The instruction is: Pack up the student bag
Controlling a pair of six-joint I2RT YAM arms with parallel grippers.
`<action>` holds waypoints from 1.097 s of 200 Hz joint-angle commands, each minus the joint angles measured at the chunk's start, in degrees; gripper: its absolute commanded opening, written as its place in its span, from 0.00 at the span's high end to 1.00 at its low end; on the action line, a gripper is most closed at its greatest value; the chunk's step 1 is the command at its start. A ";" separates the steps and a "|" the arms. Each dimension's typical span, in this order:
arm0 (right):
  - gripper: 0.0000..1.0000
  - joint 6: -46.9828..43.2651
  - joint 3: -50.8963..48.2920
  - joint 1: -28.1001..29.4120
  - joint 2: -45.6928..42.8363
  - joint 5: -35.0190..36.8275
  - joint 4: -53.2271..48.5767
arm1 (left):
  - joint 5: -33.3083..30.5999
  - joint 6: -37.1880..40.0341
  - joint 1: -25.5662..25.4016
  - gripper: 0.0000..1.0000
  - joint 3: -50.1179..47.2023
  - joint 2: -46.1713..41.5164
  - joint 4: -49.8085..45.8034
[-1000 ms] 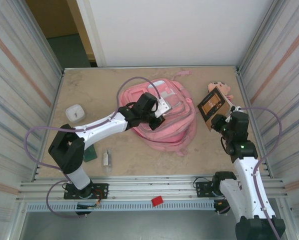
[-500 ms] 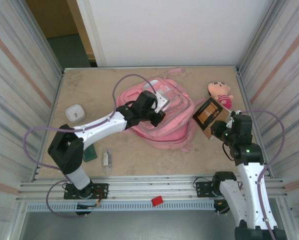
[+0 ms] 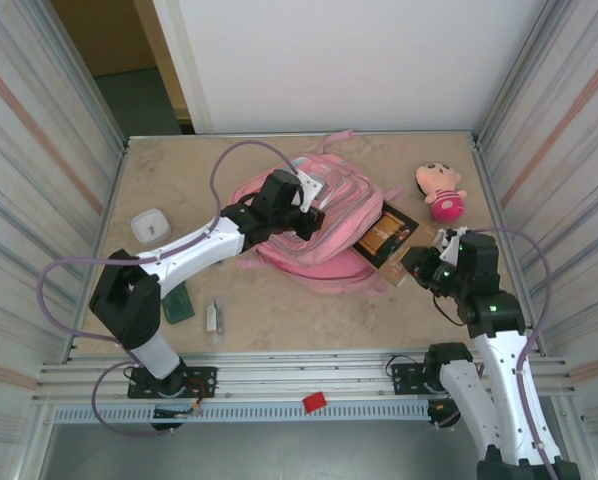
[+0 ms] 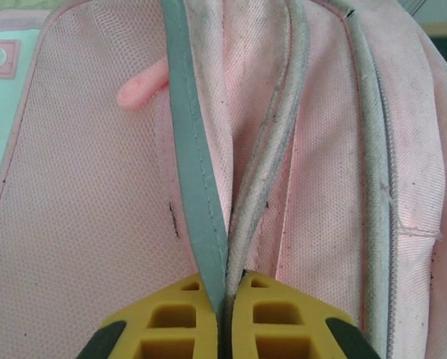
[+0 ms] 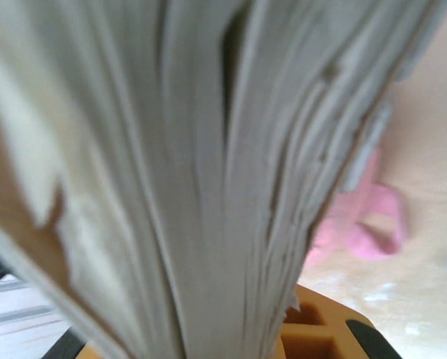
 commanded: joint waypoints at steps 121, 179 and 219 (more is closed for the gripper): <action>1.00 26.62 -11.27 19.77 22.47 19.91 56.34 | 28.23 -6.26 9.96 1.00 6.96 -0.49 10.47; 1.00 24.47 -8.73 23.56 35.18 23.23 65.78 | 33.48 -7.50 12.00 1.00 7.57 1.68 13.03; 1.00 25.96 -5.94 23.64 44.80 20.95 75.42 | 37.97 -9.01 12.09 1.00 9.85 3.64 14.75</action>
